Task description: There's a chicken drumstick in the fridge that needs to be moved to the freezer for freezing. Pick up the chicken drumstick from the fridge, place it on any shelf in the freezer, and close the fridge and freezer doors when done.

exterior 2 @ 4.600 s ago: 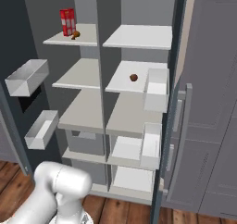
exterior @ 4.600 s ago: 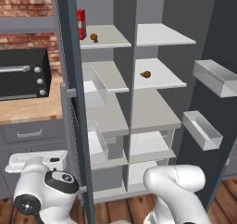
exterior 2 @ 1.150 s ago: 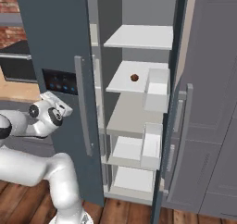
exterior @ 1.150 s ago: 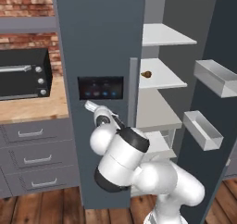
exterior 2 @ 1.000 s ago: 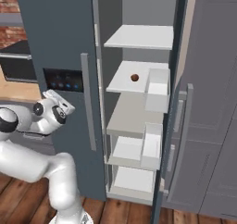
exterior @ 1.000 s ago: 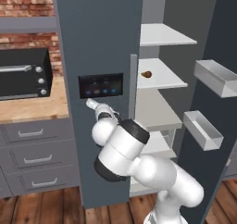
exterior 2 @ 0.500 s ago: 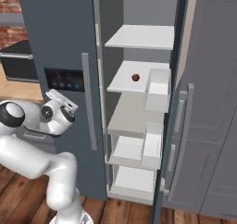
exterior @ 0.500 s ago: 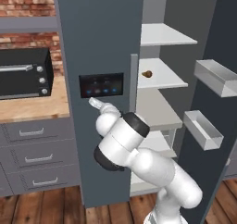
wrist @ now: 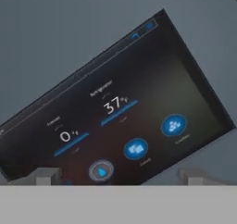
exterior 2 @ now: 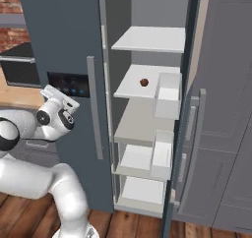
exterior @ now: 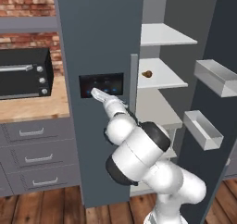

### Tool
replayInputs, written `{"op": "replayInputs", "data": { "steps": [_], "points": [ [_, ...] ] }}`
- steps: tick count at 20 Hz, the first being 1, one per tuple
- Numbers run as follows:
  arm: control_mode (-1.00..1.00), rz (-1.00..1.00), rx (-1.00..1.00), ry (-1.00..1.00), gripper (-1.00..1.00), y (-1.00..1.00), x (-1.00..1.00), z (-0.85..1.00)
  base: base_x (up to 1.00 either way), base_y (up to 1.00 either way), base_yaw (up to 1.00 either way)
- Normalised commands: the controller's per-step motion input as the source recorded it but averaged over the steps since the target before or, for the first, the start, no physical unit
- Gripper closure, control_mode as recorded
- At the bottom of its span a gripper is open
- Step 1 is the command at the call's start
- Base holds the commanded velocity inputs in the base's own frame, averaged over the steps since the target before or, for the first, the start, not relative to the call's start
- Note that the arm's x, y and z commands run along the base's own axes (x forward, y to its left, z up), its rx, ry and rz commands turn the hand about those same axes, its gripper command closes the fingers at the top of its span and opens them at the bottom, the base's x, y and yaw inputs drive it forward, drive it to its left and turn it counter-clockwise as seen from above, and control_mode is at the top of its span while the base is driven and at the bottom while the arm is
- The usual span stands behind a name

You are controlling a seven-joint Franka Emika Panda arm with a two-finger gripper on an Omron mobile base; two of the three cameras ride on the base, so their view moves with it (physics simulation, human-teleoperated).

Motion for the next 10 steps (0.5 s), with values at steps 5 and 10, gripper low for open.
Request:
{"op": "replayInputs", "data": {
  "steps": [5,10],
  "points": [
    [-1.00,0.00,0.00,-0.12,-1.00,-0.09,-0.81,0.94,0.00,0.00,0.00],
    [-1.00,-0.03,-0.02,-0.14,-1.00,-0.02,-0.67,1.00,0.00,0.00,0.00]
  ]
}}
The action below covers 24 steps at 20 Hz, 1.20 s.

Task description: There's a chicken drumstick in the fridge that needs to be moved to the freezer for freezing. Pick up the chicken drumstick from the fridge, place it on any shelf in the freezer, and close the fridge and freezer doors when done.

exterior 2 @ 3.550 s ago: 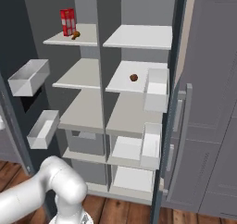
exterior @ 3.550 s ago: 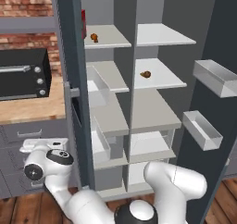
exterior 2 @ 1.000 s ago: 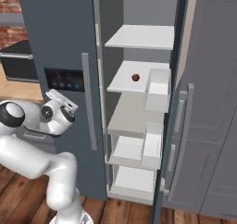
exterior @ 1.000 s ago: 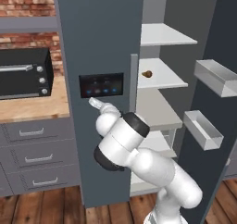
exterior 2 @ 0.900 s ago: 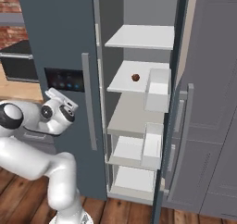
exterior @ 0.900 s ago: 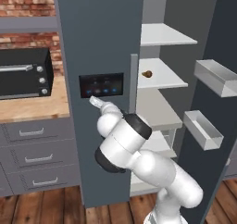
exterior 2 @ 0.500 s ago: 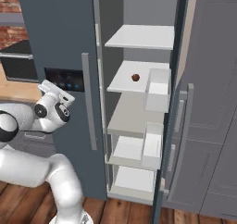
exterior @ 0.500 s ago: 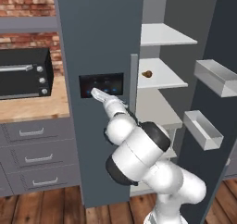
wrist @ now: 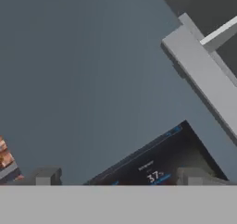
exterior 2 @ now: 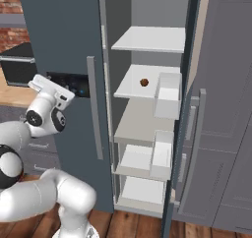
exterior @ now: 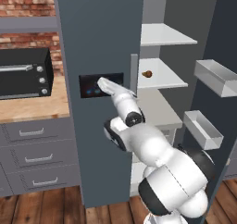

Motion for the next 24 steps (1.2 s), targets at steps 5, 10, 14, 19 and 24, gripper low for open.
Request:
{"op": "replayInputs", "data": {
  "steps": [5,10,14,19,24],
  "points": [
    [-1.00,-0.14,-0.18,-0.23,-1.00,-0.13,-0.75,0.97,0.00,0.00,0.00],
    [-1.00,-0.26,-0.31,0.01,-1.00,-0.44,-0.73,0.78,0.00,0.00,0.00],
    [-1.00,-0.19,-0.30,0.27,-1.00,-0.35,-0.62,0.88,0.00,0.00,0.00],
    [-1.00,0.00,-0.17,0.33,-1.00,-0.26,-0.61,0.37,0.00,0.00,0.00],
    [-1.00,0.00,0.00,0.17,-1.00,-0.16,-0.59,-0.35,0.00,0.00,0.00]
  ]
}}
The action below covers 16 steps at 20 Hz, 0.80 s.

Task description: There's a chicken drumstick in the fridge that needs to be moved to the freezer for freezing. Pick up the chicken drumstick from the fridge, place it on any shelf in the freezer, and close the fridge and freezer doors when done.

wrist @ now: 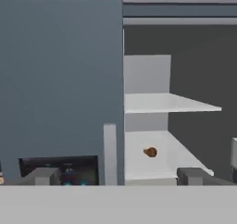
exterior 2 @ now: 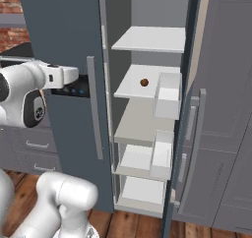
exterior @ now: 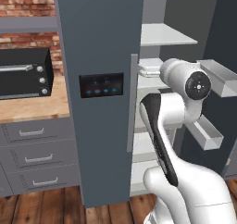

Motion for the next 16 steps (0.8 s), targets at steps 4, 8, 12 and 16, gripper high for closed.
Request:
{"op": "replayInputs", "data": {
  "steps": [4,8,12,16],
  "points": [
    [-1.00,0.00,0.00,0.00,-1.00,-0.47,-0.44,-0.17,0.00,0.00,0.00],
    [-1.00,0.05,0.00,0.04,-1.00,-0.88,-0.09,-0.02,0.00,0.00,0.00],
    [-1.00,0.08,0.00,0.07,-1.00,-0.75,-0.63,0.00,0.00,0.00,0.00],
    [-1.00,0.09,0.00,0.17,-1.00,-0.86,-0.73,-0.01,0.00,0.00,0.00]
  ]
}}
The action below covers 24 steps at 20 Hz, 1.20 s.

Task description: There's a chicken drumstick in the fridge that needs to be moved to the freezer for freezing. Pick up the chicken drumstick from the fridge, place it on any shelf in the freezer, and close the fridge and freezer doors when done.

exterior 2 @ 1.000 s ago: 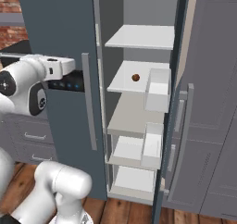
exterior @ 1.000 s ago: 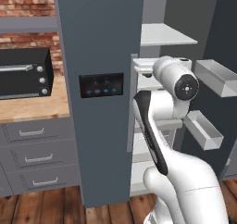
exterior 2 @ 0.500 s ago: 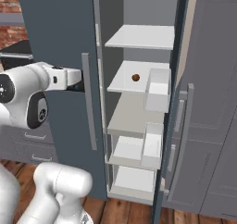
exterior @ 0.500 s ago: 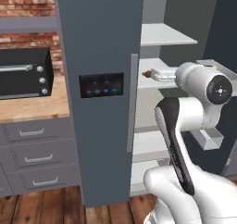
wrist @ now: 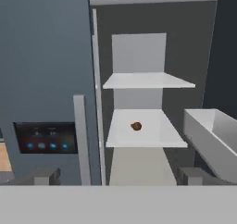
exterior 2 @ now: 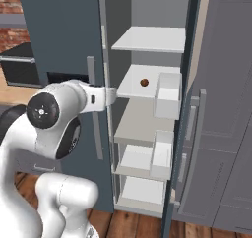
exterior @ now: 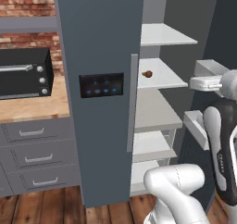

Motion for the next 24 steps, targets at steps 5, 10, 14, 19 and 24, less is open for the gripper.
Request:
{"op": "replayInputs", "data": {
  "steps": [5,10,14,19,24],
  "points": [
    [-1.00,0.06,0.00,0.06,-1.00,-0.93,-0.42,-0.13,0.00,0.00,0.00],
    [-1.00,0.05,0.01,-0.15,-1.00,-0.93,-0.70,-0.34,0.00,0.00,0.00],
    [-1.00,0.05,0.12,-0.27,-1.00,-0.76,-0.58,-0.88,0.00,0.00,0.00],
    [-1.00,0.10,0.09,-0.12,-1.00,-0.61,0.12,-0.63,0.00,0.00,0.00],
    [-1.00,0.16,0.11,-0.11,-1.00,-0.60,0.44,-0.34,0.00,0.00,0.00]
  ]
}}
